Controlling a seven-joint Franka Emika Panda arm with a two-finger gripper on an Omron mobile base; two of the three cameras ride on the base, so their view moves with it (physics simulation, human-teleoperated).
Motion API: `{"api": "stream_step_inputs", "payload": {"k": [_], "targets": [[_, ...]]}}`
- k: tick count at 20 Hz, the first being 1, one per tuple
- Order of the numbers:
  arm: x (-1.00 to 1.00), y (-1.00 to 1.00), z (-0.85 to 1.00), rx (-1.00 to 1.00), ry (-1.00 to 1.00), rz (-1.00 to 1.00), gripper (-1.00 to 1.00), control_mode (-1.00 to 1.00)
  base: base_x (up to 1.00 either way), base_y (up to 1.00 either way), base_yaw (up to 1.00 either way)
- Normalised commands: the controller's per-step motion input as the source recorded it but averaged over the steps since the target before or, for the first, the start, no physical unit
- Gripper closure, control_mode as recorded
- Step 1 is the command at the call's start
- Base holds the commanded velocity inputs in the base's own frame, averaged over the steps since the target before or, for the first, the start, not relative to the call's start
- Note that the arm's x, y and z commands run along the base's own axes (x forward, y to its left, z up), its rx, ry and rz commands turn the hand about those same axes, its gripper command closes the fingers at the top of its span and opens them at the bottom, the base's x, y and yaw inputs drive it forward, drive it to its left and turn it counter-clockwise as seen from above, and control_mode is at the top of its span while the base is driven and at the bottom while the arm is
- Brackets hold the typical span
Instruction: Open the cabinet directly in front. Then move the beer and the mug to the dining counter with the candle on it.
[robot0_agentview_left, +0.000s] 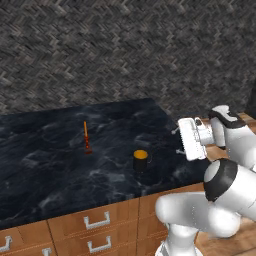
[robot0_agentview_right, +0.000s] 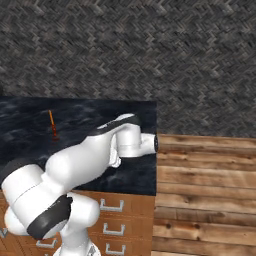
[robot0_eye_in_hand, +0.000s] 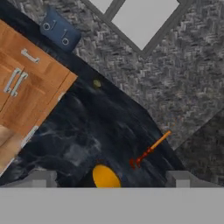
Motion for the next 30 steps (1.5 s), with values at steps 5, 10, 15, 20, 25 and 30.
{"api": "stream_step_inputs", "payload": {"k": [5,10,15,20,25,30], "targets": [[-0.47,0.0,0.62,-0.25,-0.17,-0.05,-1.0,-1.0,0.0,0.0,0.0],[-0.46,0.0,0.52,-0.34,-0.07,-0.08,-1.0,-1.0,0.0,0.0,0.0],[-0.47,0.0,0.52,-0.34,-0.02,-0.06,-1.0,-1.0,0.0,0.0,0.0],[-0.39,0.07,0.44,-0.29,-0.01,-0.03,-1.0,-1.0,0.0,0.0,0.0],[-0.19,0.32,0.23,-0.31,-0.1,0.0,-1.0,-1.0,0.0,0.0,0.0],[-0.01,0.35,0.04,-0.26,-0.05,0.0,-1.0,-1.0,0.0,0.0,0.0]]}}
